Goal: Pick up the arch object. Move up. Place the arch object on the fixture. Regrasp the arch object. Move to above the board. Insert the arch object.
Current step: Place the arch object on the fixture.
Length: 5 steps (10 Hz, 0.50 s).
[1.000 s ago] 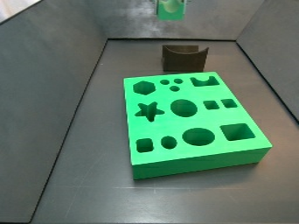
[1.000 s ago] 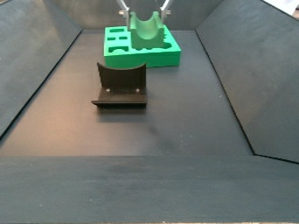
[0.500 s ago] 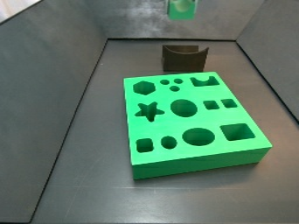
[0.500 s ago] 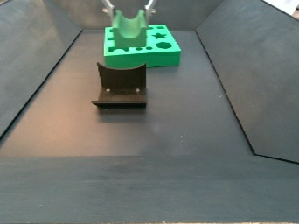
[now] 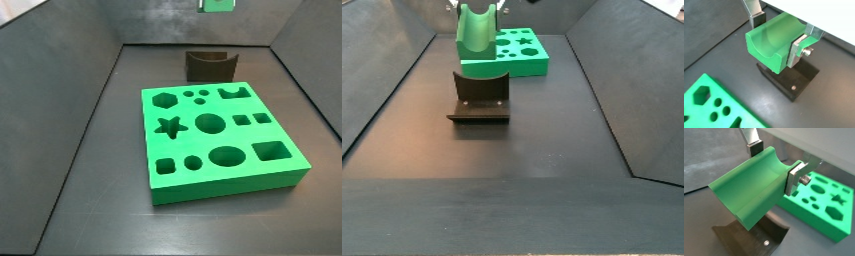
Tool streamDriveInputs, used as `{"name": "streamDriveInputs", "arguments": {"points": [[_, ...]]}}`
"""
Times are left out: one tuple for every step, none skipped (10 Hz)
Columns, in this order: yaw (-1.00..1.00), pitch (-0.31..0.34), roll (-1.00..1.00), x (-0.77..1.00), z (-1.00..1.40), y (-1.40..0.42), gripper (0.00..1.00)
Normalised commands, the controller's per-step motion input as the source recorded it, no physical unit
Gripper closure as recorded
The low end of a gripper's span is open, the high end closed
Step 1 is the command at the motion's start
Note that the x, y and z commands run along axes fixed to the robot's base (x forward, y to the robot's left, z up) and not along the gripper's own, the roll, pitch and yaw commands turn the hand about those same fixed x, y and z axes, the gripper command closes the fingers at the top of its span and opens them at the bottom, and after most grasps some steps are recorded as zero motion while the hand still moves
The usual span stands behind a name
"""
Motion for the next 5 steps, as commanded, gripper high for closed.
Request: {"name": "streamDriveInputs", "arguments": {"points": [[-0.10, 0.012, -1.00, 0.06, 0.00, 0.05, 1.00], [-0.10, 0.026, -1.00, 0.07, -0.01, 0.05, 1.00], [-0.11, 0.054, -0.95, 0.08, -0.01, 0.05, 1.00], [-0.10, 0.055, -0.83, 0.08, -0.01, 0.05, 1.00], [-0.09, 0.050, -0.59, 0.07, -0.01, 0.05, 1.00]]}}
